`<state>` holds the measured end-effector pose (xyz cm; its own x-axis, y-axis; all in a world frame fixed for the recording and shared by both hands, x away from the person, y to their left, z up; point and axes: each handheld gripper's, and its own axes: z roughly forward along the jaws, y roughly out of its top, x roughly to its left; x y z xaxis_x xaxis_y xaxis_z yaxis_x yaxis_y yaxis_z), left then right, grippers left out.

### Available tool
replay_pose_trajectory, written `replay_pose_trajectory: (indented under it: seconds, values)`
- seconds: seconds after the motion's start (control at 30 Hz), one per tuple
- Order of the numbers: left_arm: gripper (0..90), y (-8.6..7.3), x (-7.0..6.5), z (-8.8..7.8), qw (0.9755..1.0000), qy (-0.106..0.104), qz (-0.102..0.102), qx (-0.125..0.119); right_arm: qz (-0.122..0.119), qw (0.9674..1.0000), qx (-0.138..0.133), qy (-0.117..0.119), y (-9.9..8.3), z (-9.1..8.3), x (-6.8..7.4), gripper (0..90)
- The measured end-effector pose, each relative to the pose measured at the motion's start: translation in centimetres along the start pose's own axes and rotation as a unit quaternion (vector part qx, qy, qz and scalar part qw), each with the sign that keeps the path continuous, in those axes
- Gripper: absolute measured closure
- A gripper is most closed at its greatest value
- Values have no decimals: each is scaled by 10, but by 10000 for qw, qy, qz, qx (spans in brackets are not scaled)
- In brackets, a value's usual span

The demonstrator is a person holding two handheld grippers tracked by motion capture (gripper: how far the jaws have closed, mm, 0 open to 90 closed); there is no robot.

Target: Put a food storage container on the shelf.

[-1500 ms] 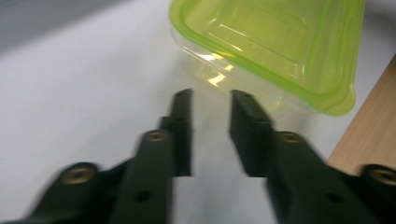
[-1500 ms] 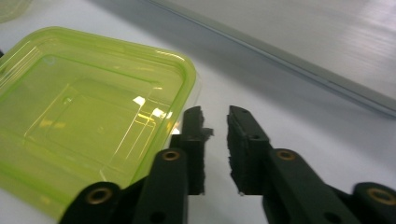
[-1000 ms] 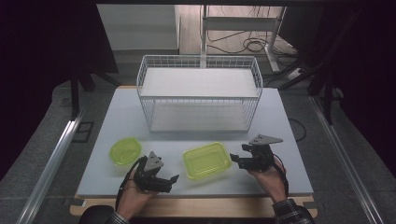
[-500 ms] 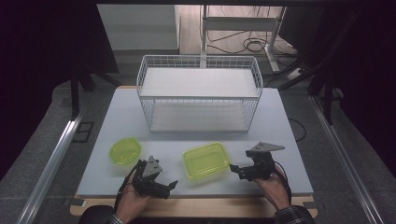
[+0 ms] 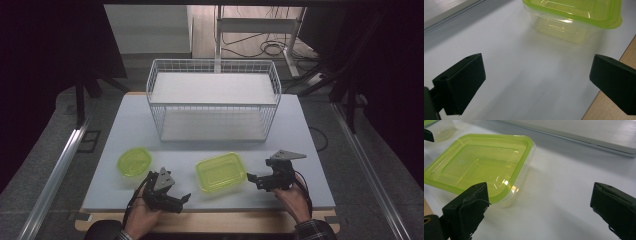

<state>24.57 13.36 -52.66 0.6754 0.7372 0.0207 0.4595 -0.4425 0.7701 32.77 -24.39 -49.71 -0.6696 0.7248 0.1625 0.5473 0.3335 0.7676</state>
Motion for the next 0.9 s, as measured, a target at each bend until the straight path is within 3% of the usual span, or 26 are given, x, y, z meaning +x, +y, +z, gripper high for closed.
replay_pose_trajectory:
  seconds: [0.23,0.4,0.57,0.6,0.8,0.9]
  values:
    - [4,-1,1,1,9999,83,50,69,69,9998,179,2,11,14,1,9]
    - [6,-1,1,2,9999,89,55,92,290,9989,299,216,18,19,-1,30]
    - [7,-1,1,2,9999,104,69,104,464,9966,426,522,24,25,-3,165]
    - [8,-1,2,2,9999,105,70,102,528,9955,525,583,26,29,-4,226]
    - [8,-1,1,3,9998,94,101,127,723,9930,596,725,32,37,-8,376]
    - [9,-1,2,3,9998,83,125,150,930,9892,719,871,36,45,-12,477]
